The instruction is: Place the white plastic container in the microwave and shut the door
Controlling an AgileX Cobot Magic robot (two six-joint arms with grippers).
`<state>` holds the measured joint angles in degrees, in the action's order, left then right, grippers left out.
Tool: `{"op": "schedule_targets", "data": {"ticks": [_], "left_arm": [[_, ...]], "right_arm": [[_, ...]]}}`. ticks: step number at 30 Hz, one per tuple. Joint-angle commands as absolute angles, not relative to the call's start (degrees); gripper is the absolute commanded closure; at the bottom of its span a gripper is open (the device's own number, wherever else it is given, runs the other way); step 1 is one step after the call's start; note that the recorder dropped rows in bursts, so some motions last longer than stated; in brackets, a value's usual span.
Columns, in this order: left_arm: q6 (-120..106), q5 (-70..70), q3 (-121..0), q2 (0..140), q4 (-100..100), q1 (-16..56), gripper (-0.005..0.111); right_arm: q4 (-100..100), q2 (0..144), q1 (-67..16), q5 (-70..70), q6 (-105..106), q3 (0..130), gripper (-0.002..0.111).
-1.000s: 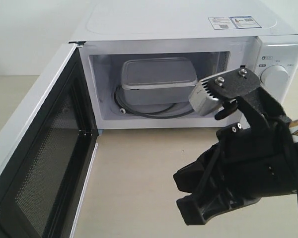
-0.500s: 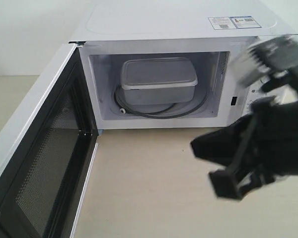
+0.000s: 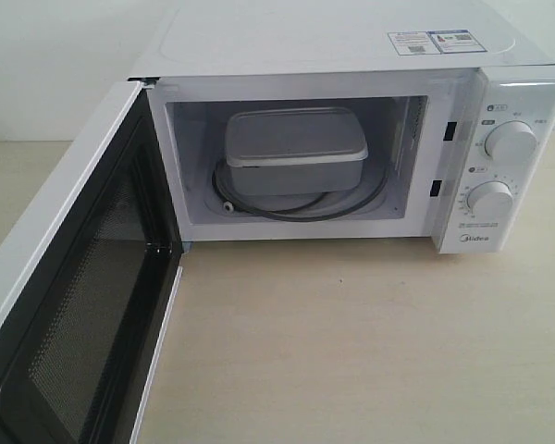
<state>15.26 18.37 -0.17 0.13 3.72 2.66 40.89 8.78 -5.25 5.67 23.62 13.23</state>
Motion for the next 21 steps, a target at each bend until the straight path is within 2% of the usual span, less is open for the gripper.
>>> {"op": "schedule_targets", "data": {"ticks": [1,14,21], "left_arm": [[15.5,18.0,0.0,0.0,3.6,2.6,0.103],[15.5,18.0,0.0,0.0,3.6,2.6,0.103],[15.5,18.0,0.0,0.0,3.6,2.6,0.103]], "right_arm": [[40.7,2.7,-1.7,5.4,26.1,8.8,0.108],[42.7,1.4,-1.1,6.3,23.6,0.4,0.108],[38.6,1.1,-1.1,9.9,23.1,0.0,0.108]]}}
